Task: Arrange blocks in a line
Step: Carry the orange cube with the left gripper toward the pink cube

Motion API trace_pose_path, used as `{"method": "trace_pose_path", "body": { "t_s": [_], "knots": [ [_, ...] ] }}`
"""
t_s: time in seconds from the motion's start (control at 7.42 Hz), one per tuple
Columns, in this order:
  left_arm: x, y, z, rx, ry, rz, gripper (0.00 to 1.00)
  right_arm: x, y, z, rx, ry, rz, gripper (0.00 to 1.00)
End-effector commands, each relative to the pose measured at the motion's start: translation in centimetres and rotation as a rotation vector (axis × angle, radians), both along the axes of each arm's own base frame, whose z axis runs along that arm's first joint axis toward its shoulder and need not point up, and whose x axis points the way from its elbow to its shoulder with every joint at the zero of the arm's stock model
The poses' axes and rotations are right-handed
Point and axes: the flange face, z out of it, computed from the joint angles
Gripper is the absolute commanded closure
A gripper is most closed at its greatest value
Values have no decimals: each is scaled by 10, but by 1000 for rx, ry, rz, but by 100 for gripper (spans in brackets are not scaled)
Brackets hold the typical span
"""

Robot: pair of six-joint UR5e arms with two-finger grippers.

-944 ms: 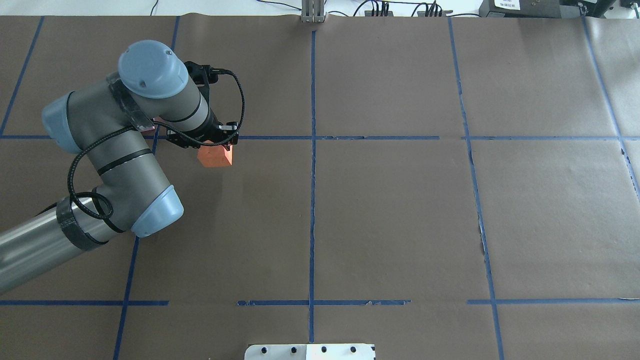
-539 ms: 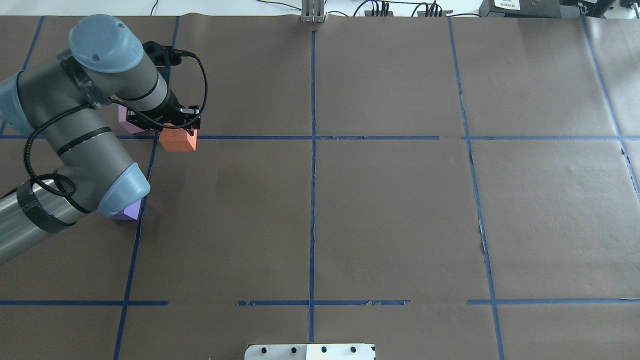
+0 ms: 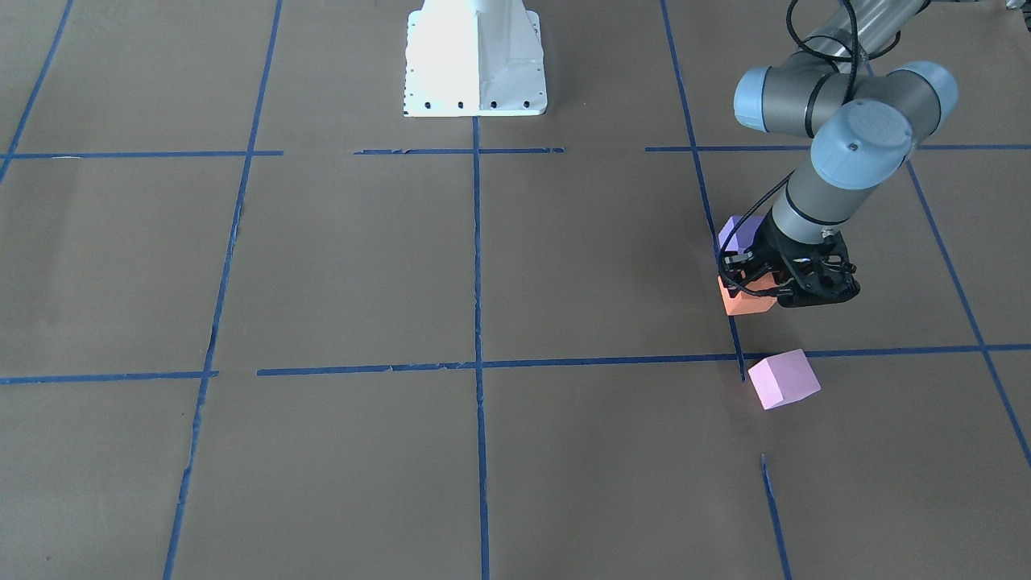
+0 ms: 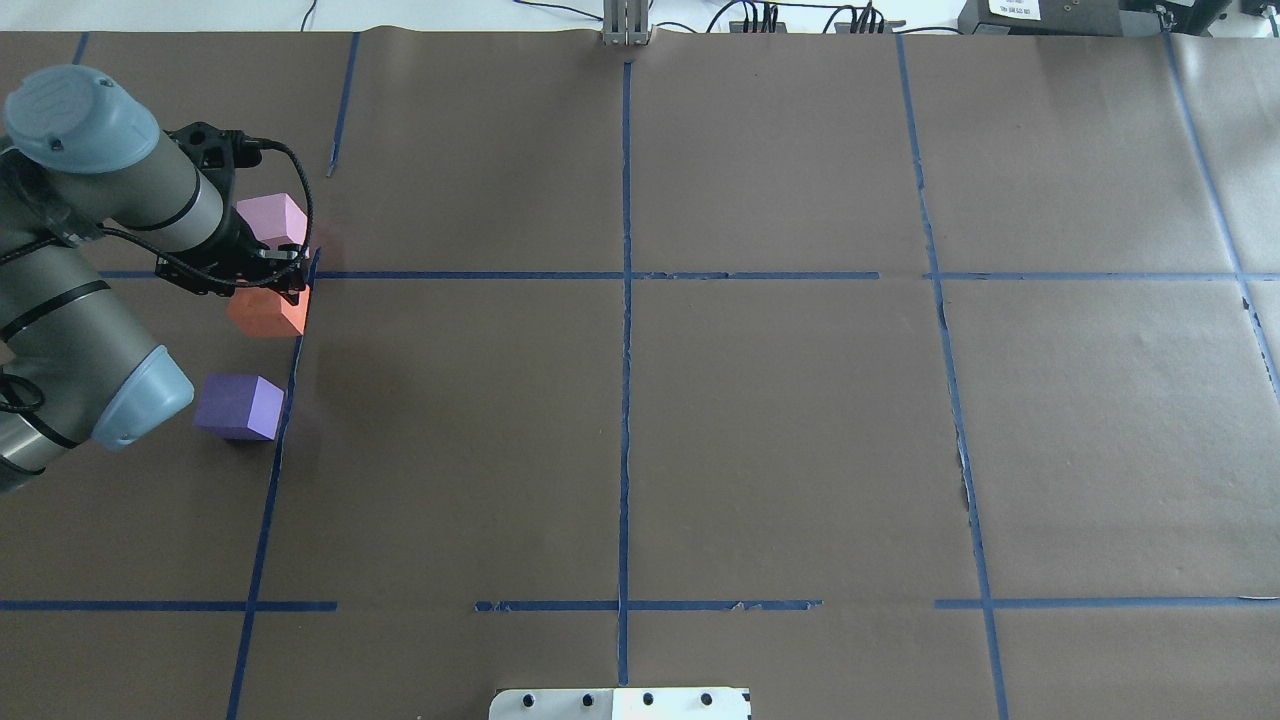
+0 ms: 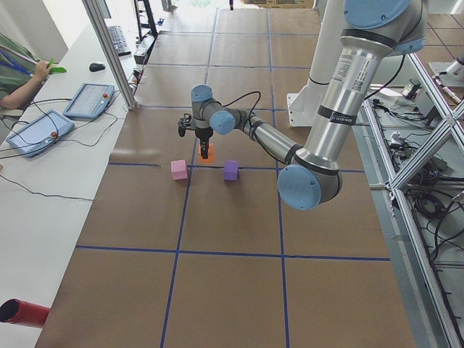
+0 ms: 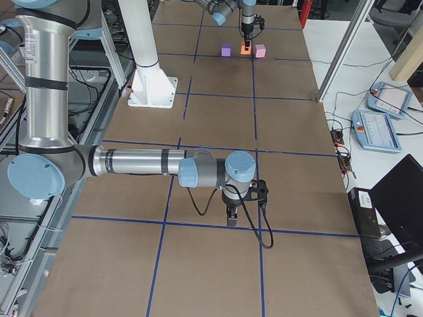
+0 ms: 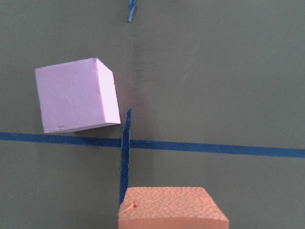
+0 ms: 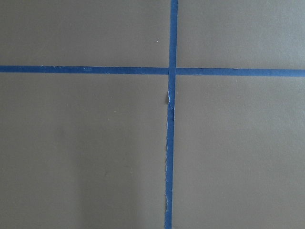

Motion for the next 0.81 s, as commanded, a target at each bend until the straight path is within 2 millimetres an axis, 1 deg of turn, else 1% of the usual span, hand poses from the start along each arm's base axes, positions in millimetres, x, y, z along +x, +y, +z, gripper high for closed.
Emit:
{"method": "trace_pose_path", "body": {
  "t_s": [0.0, 0.27, 0.4, 0.67],
  "knots": [
    [-3, 3, 14, -8, 1, -2, 100, 0, 0, 0, 0, -1, -1, 0],
    [4, -1, 27, -15, -7, 5, 100, 0, 0, 0, 0, 0, 1, 0],
    [4, -2, 32, -8, -1, 3, 100, 0, 0, 0, 0, 0, -1, 0],
    [5, -3, 36, -11, -7, 7, 100, 0, 0, 0, 0, -1, -1, 0]
  ]
}}
